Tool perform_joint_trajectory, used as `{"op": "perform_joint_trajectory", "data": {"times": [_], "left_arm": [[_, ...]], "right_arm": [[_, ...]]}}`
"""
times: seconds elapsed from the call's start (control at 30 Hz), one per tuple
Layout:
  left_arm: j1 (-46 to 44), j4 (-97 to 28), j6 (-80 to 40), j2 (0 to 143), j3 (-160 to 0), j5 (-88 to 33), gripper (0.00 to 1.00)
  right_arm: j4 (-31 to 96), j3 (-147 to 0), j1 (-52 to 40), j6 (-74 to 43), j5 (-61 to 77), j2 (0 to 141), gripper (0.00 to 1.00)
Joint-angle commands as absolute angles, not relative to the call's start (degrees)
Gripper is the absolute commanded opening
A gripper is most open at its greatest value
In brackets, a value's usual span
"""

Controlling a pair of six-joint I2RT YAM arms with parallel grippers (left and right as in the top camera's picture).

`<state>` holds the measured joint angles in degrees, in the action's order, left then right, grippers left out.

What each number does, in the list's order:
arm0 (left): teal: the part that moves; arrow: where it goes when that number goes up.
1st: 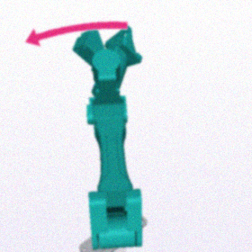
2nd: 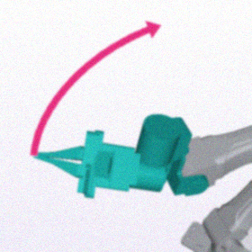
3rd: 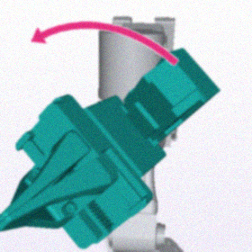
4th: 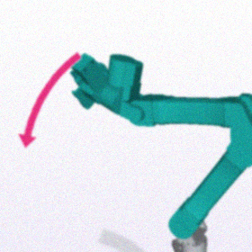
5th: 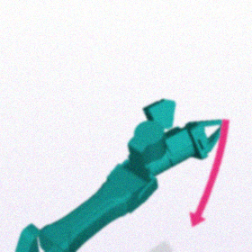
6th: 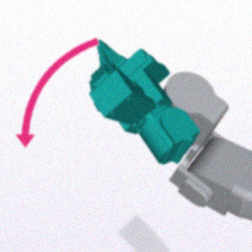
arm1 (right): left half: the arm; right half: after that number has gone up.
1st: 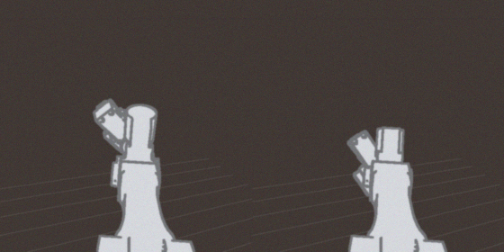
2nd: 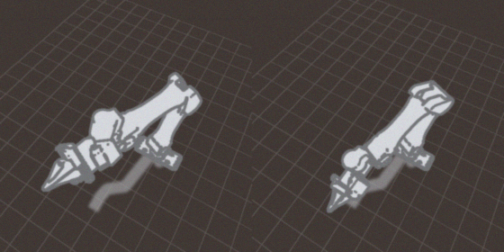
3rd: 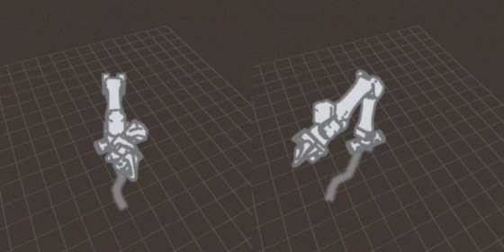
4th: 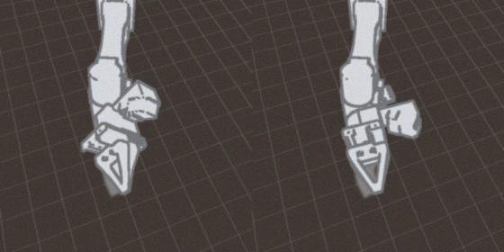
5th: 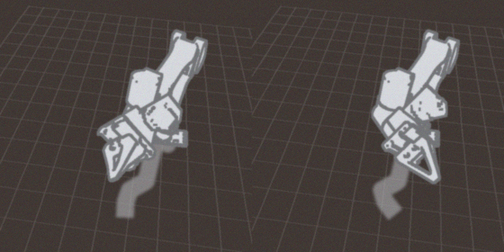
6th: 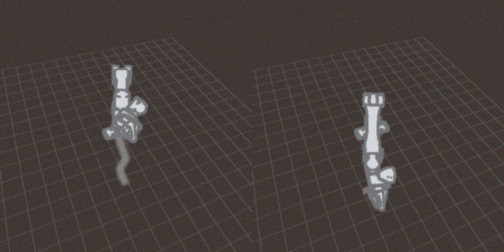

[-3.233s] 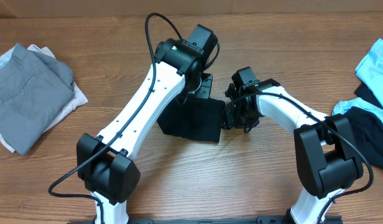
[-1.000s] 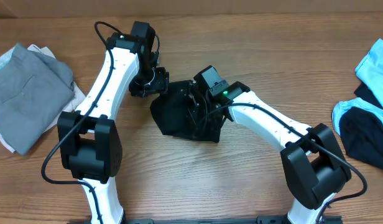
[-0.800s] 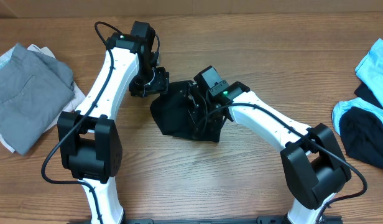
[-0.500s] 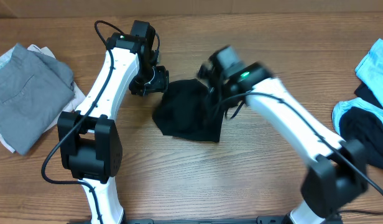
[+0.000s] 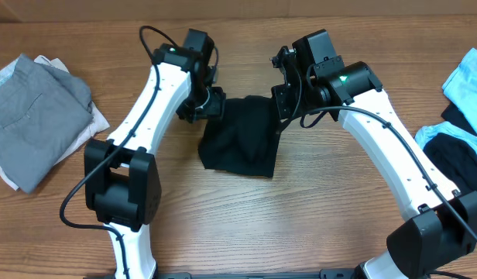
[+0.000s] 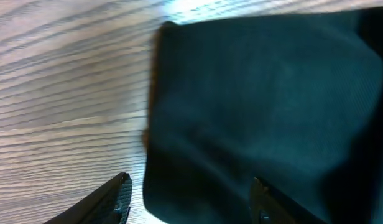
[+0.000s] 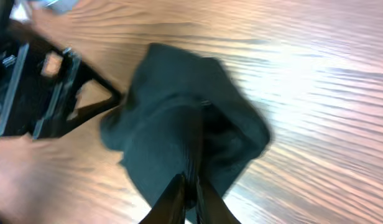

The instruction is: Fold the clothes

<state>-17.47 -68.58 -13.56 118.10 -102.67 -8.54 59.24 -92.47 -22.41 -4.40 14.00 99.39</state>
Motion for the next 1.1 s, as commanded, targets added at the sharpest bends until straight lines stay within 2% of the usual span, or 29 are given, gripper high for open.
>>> {"op": "perform_joint_trajectory", "data": {"times": [0.0, 0.07, 0.17, 0.23, 0.47, 0.6, 0.7, 0.9, 1.07], "left_arm": [[-18.96, -68.58, -14.92, 117.78, -101.89, -4.62, 0.64], [-19.22, -67.79, -15.07, 117.78, -100.57, -3.42, 0.64], [-19.2, -65.43, -15.33, 117.78, -97.95, -3.42, 0.64], [-19.16, -62.43, -15.49, 117.78, -95.55, -3.7, 0.64], [-19.31, -55.86, -15.42, 117.78, -90.94, -4.03, 0.67], [-19.29, -54.96, -15.44, 117.78, -90.94, -4.03, 0.68], [-19.2, -54.96, -15.42, 117.78, -90.94, -4.01, 0.68], [-19.18, -54.76, -15.42, 117.78, -90.94, -4.01, 0.68], [-19.2, -54.76, -15.42, 117.78, -90.94, -4.01, 0.68]], "right_arm": [[59.81, -92.97, -21.98, -7.92, 3.16, 99.92, 0.15], [62.28, -92.97, -21.98, -8.43, 4.38, 99.94, 0.2], [68.18, -92.82, -21.98, -8.36, 4.93, 99.94, 0.36], [70.83, -92.05, -21.98, -8.38, 5.02, 99.94, 0.4], [70.39, -84.05, -24.67, -1.41, 16.67, 99.92, 0.44], [61.17, -75.13, -28.36, 0.25, 16.56, 99.92, 0.46], [52.64, -68.2, -31.99, 1.37, 11.49, 99.92, 0.47], [44.51, -66.04, -36.07, 1.32, 8.14, 99.92, 0.49], [40.25, -66.0, -36.42, -1.56, 8.14, 99.92, 0.56]]}}
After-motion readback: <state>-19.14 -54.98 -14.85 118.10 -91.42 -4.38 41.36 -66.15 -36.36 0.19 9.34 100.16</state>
